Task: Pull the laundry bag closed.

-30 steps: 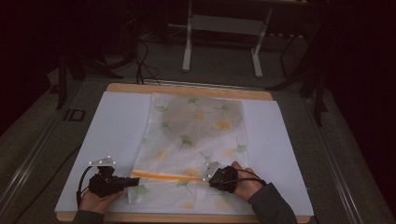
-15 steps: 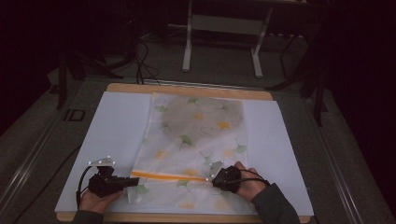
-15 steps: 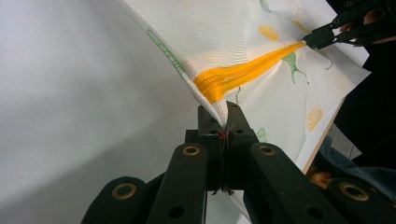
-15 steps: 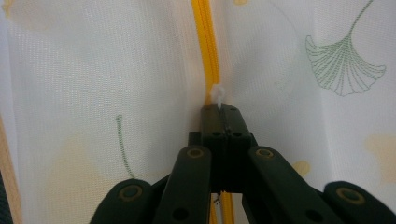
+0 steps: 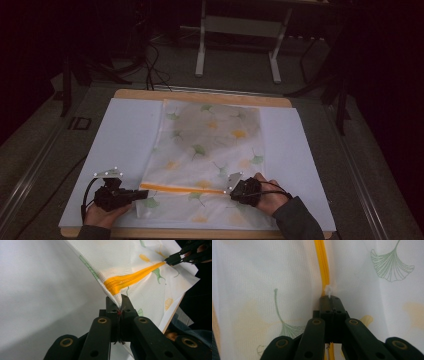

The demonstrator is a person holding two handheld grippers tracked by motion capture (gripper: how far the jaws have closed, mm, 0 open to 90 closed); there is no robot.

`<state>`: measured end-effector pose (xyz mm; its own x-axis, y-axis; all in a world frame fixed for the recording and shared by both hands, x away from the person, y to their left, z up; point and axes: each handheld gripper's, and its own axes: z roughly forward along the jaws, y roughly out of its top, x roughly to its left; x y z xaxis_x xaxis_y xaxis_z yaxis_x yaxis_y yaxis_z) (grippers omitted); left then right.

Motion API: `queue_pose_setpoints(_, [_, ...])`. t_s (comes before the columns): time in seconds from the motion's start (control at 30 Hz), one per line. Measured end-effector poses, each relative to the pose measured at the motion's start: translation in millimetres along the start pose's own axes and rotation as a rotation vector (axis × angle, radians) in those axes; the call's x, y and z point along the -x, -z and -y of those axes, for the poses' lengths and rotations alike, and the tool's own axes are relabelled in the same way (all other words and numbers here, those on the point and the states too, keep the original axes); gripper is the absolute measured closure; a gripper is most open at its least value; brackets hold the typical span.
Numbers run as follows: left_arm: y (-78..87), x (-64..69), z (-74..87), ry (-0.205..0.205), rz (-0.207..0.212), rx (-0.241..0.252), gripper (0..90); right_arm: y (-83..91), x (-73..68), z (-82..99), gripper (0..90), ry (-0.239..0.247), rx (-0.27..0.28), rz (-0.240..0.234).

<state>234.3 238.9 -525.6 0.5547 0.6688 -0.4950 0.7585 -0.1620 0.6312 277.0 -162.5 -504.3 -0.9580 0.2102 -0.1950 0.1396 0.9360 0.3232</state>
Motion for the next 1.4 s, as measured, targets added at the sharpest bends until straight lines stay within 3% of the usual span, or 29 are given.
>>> queue_pose_setpoints(0.73, [0.6, 0.3, 0.1, -0.002, 0.003, 0.004, 88.5, 13.4, 7.4, 22.4, 90.0, -0.042, 0.010, 0.026])
queue_pose_setpoints(1.4, [0.3, -1.1, 1.1, 0.005, 0.000, 0.001, 88.5, 24.1, 9.3, 51.8, 90.0, -0.079, -0.045, 0.052])
